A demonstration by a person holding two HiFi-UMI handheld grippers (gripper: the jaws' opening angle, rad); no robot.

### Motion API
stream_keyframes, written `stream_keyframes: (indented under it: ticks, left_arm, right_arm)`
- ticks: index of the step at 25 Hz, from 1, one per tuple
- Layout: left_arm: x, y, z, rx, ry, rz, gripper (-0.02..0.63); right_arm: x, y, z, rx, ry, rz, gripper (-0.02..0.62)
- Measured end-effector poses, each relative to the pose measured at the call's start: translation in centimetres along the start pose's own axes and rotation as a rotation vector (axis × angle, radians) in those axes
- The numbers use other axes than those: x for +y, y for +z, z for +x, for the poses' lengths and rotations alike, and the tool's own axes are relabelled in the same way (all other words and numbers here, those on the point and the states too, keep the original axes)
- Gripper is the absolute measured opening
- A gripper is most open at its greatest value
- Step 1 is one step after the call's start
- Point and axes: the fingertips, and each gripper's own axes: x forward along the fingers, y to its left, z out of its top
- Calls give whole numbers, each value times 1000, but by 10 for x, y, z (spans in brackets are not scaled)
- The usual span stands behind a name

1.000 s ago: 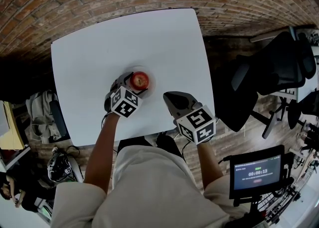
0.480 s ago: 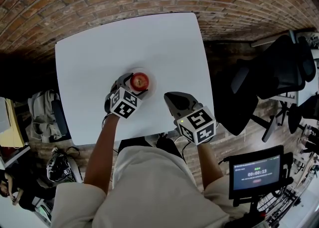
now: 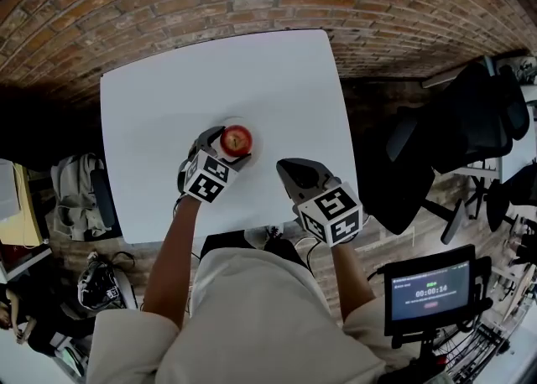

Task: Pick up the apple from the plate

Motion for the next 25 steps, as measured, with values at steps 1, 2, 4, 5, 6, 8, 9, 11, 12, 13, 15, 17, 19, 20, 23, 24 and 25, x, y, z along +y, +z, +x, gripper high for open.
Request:
stream_keyframes:
  ticks: [1,2,4,5,6,8,9,11,12,13,15,17,19,20,23,24,25]
  left_arm:
    - [-1,2,-1,-9,2,-5,390]
    - [-1,3,-2,-15,6,-8,390]
    - [-2,6,-6,-22,16,-5,390]
    - [-3,8,-8,-25,21,-3,390]
    - [-4,9,-10,-29,25,-1,390]
    - [-6,10,-14,-35,32,0,390]
    - [-7,11,-15,-39,36,1,390]
    - [-8,13,-19,-46,46,5,390]
    - [-8,14,-20,-51,50,6,390]
    - [-9,15,-22,-55,52,4,390]
    - [-11,17,-25,-64,55,0,390]
    - [-13,18,-28,-70,57,-2,390]
    - [-16,18,-31,-74,63,0,390]
    - [-16,19,-32,-77,70,2,390]
    - [-18,23,-39,-97,97,5,390]
    - [-18,25,-42,-105,106,6,390]
    - [-18,26,-45,-113,115,6,390]
  right_arm:
    - [0,0,-2,-3,0,-2,2]
    - [0,1,-3,-6,-1,-4,2]
    - [1,3,-7,-14,-3,-11,2]
    - [2,4,-8,-16,-4,-15,2]
    - [3,5,-10,-19,-5,-18,2]
    - [5,5,-13,-25,-5,-21,2]
    - [6,6,-15,-28,-4,-24,2]
    - [7,6,-18,-34,-4,-30,2]
    - [8,6,-20,-37,-4,-32,2]
    - [9,6,-21,-39,-4,-34,2]
    - [10,6,-24,-42,-4,-38,2]
    - [12,6,-27,-44,-4,-42,2]
    - [13,6,-29,-49,-4,-47,2]
    - [13,7,-31,-52,-4,-49,2]
    - [16,8,-36,-60,-4,-57,2]
    - [17,8,-37,-63,-4,-60,2]
    - [18,9,-39,-66,-4,-64,2]
